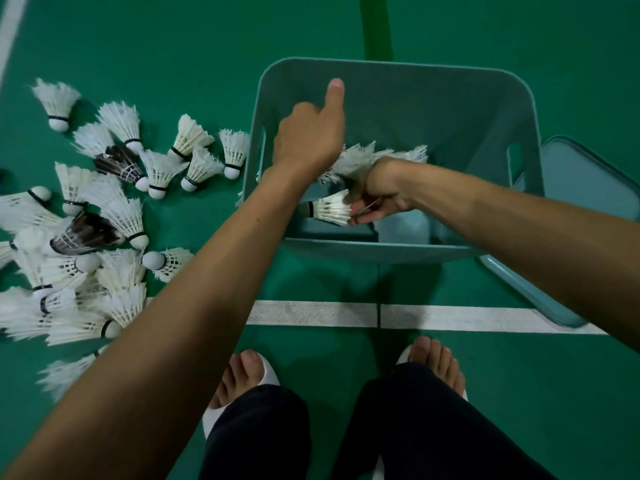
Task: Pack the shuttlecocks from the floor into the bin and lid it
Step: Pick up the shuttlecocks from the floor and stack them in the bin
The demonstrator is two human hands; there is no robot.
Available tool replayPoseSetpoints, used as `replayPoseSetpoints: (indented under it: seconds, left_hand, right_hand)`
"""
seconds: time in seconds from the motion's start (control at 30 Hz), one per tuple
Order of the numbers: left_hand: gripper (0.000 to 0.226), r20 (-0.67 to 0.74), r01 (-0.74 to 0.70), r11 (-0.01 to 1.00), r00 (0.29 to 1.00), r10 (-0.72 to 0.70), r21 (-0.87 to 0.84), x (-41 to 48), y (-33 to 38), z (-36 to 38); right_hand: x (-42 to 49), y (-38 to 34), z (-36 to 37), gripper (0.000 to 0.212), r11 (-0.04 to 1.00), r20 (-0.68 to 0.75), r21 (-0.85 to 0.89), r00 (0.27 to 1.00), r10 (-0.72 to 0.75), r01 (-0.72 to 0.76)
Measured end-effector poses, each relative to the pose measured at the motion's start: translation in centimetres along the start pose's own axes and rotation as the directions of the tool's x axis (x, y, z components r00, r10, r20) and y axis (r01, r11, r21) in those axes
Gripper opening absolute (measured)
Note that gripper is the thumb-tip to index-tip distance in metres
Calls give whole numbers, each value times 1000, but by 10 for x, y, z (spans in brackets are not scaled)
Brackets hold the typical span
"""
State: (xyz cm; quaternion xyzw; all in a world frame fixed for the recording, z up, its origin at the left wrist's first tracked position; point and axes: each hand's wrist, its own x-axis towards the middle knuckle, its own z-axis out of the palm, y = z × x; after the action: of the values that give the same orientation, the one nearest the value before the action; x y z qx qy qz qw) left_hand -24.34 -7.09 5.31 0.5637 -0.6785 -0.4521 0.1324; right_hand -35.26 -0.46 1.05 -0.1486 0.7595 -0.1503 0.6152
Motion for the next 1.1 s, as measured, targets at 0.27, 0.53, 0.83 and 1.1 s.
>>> replayPoseSetpoints:
  seconds: [0.27, 0.53, 0.83, 1.1]
  left_hand:
    - [71, 92, 48, 998, 995, -45, -35, 16, -6, -4]
    - [78, 171, 53, 998, 984, -55, 16, 19, -3, -1]
    - [90, 415, 174, 981, 902, -123, -89, 10, 5, 7]
    - [58, 330, -73, 979, 944, 6, 190, -12, 4, -1]
  right_hand:
    - [17, -27, 29, 14, 988, -146, -42, 977, -154, 150]
    - [-18, -21, -29, 5, 971, -82, -173, 980, -182, 166]
    - [-72, -15, -34, 15, 703, 136, -239, 740, -659, 670]
    - [-55, -4, -32, 23, 851, -156, -411, 895, -418, 326]
